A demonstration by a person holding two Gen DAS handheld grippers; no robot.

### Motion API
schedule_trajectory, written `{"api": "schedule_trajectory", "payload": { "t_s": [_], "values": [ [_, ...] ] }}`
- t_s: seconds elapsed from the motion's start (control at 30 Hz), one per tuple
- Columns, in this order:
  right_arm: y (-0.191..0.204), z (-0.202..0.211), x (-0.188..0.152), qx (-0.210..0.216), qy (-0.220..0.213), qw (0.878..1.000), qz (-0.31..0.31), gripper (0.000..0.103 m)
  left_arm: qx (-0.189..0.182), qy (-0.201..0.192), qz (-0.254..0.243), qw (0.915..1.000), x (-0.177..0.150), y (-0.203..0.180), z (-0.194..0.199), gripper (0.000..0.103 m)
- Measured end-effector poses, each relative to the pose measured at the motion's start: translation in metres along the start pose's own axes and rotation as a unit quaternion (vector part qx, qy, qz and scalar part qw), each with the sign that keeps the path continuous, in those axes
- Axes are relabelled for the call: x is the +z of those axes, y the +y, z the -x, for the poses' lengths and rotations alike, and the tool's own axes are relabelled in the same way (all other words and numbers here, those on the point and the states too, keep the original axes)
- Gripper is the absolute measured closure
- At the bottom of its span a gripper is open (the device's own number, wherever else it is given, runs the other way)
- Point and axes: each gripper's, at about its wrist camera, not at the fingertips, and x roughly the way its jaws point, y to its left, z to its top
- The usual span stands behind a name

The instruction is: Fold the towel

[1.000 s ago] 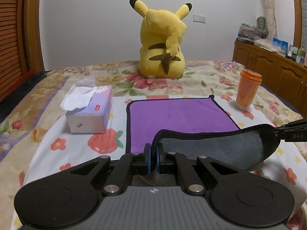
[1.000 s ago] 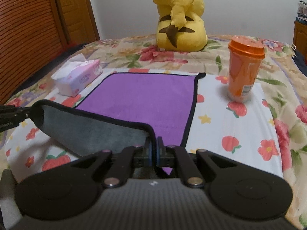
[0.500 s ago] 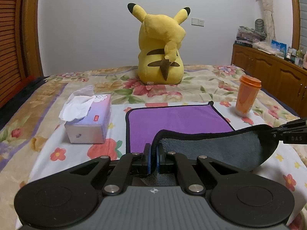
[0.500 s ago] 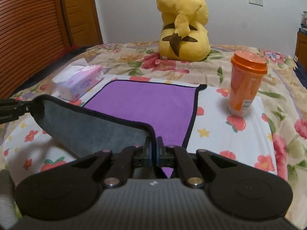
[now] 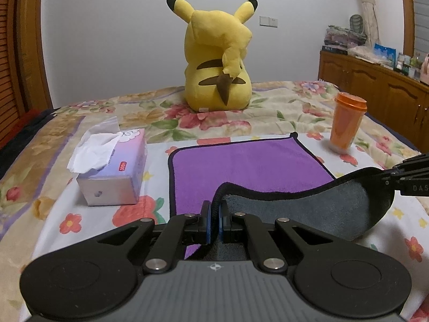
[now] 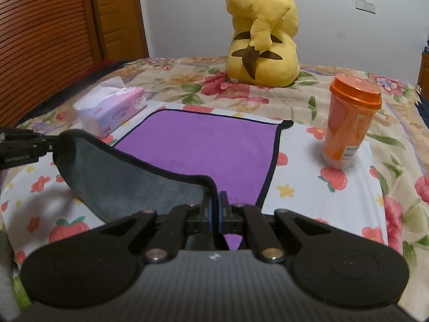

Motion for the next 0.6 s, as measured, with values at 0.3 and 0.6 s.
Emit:
{"api": "schedule_trajectory", "payload": {
  "t_s": [0.3, 0.6],
  "values": [
    [-0.004, -0.012, 0.000, -0.002, 0.003, 1.000, 0.006, 0.098, -0.001, 0.002, -0.008, 1.0000, 0.002, 0.001, -0.011, 0.095],
    [-0.007, -0.021, 0.002, -0.006, -0.001, 1.000, 0.014, 0.098, -0.001, 0.000, -0.016, 0.9999, 0.005, -0.002, -0.019, 0.095]
  ]
}}
